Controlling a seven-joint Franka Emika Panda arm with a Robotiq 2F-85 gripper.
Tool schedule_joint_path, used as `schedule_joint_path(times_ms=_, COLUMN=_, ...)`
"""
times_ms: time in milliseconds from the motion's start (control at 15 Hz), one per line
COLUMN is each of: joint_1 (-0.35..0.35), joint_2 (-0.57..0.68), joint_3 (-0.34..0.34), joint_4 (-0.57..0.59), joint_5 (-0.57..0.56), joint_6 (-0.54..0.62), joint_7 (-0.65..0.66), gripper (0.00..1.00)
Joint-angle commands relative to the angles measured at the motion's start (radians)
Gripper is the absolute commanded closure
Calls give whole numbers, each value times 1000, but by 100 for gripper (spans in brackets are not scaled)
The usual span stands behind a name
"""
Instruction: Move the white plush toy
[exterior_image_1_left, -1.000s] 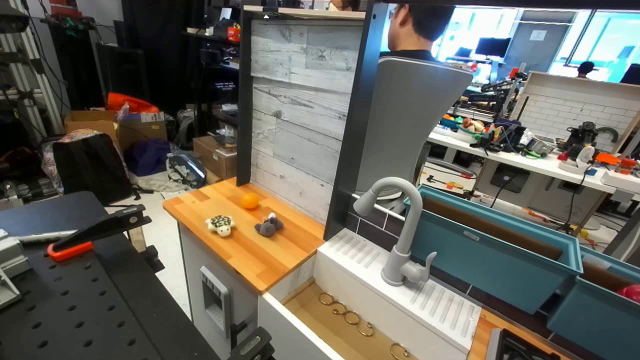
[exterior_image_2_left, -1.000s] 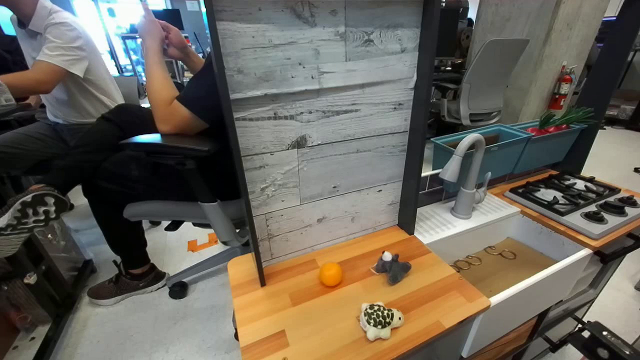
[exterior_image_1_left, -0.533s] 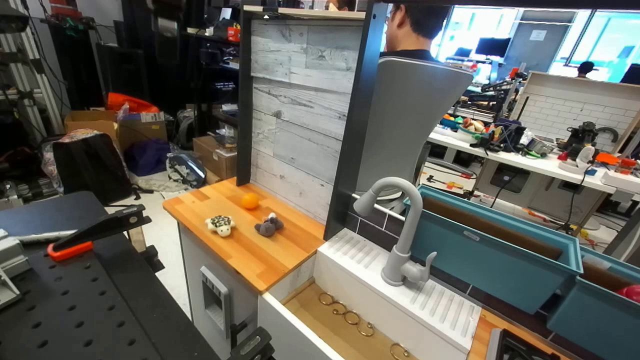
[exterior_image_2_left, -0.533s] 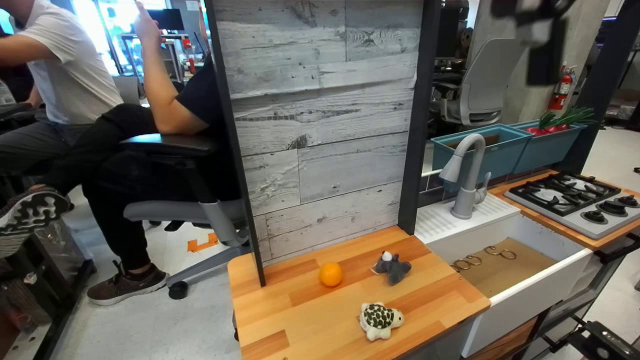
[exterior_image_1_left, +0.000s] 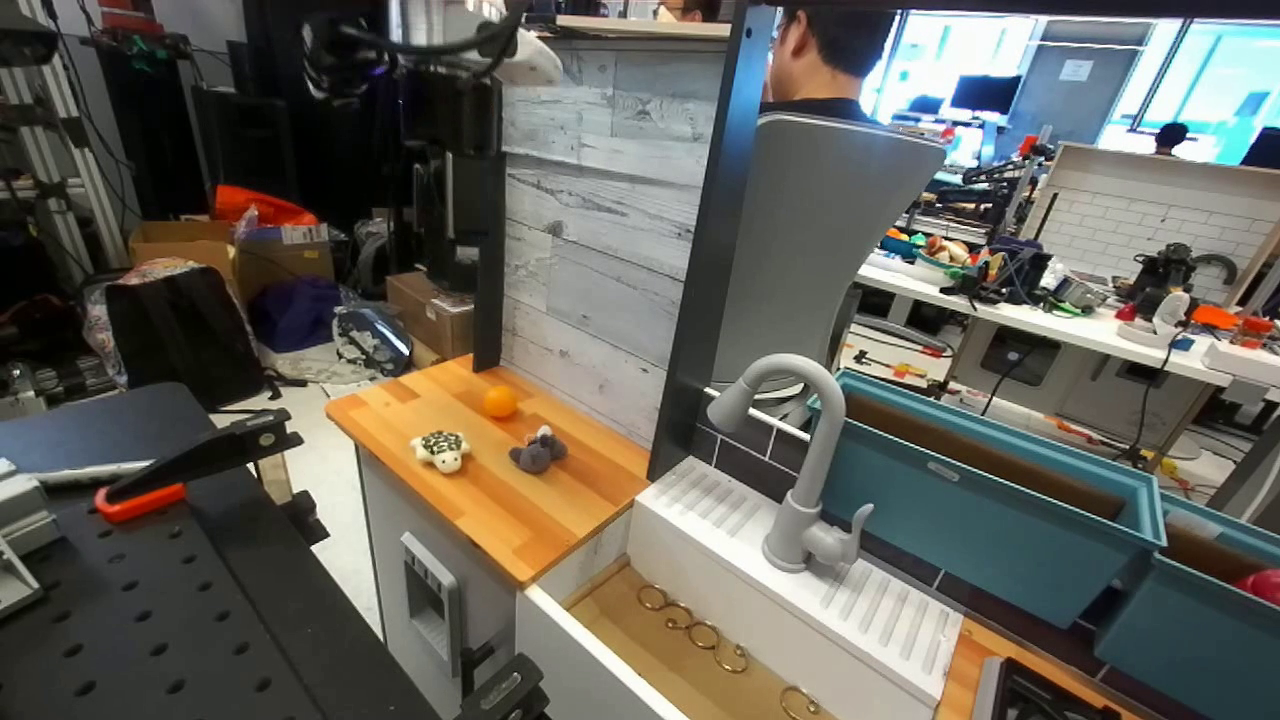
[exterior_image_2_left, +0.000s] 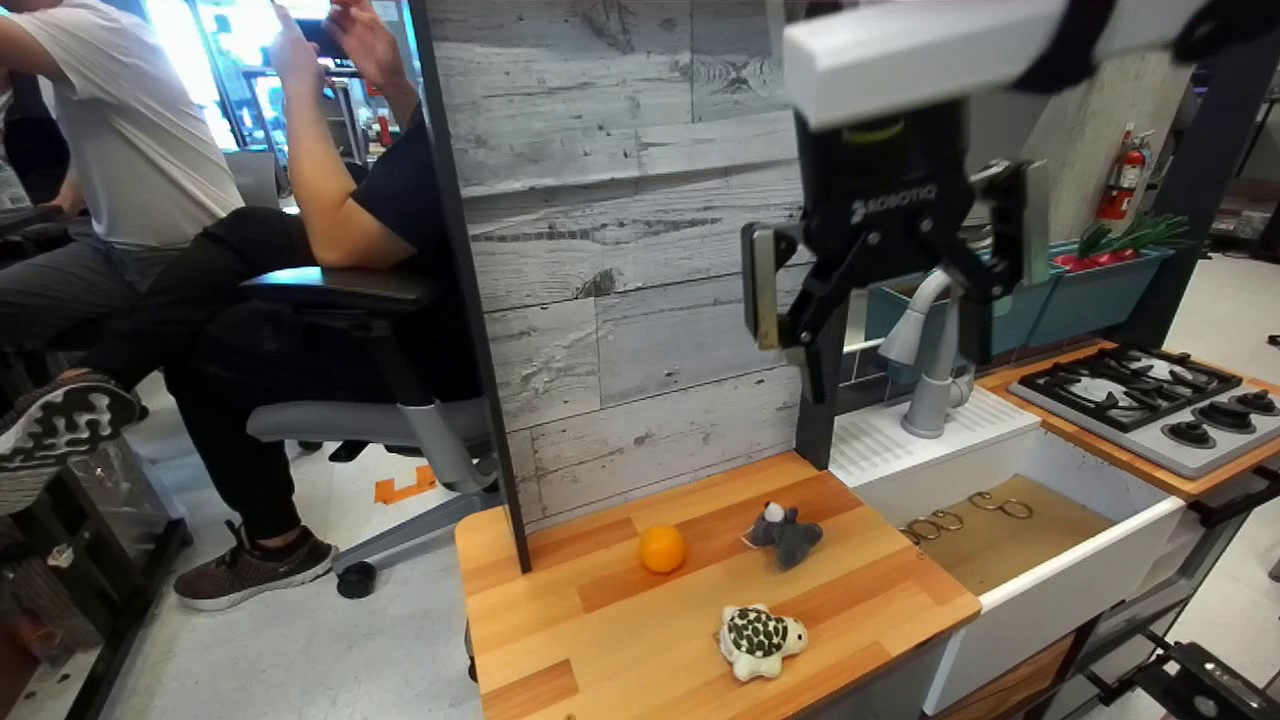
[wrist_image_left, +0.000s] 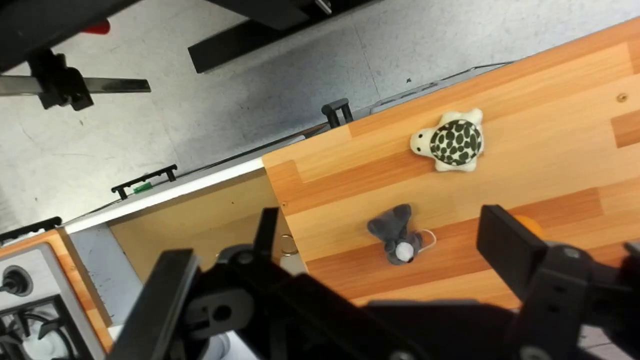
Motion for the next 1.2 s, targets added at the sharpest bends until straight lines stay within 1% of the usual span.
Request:
schedule_joint_path(times_ms=0, joint_1=81, joint_2=139, joint_3=-71, joint_4=86, joint_5=-52, joint_6=118, joint_7=-20, gripper=0)
schedule_joint_path(times_ms=67, joint_1=104, joint_2=172, joint_3=-88, joint_4=94, joint_5=-67, joint_6=162, joint_7=-28, gripper=0)
schedule_joint_path(times_ms=267, joint_1=147, joint_2=254, joint_3=-116, joint_4=106, joint_5=-60, joint_6=290, joint_7=-67, gripper=0)
schedule_joint_path(times_ms=467, joint_1=180, joint_2=325, joint_3=-132, joint_4=129, joint_5=-29, joint_6=354, joint_7=-116, gripper=0)
schedule_joint_path(times_ms=800, joint_1=198, joint_2=420, joint_3=-145, joint_4=176, joint_5=3, joint_6=359, joint_7=-199, gripper=0)
schedule_joint_path(times_ms=1133, joint_1=197, joint_2=490, joint_3=-145, joint_4=224, joint_5=62, joint_6=333, joint_7=-266, gripper=0)
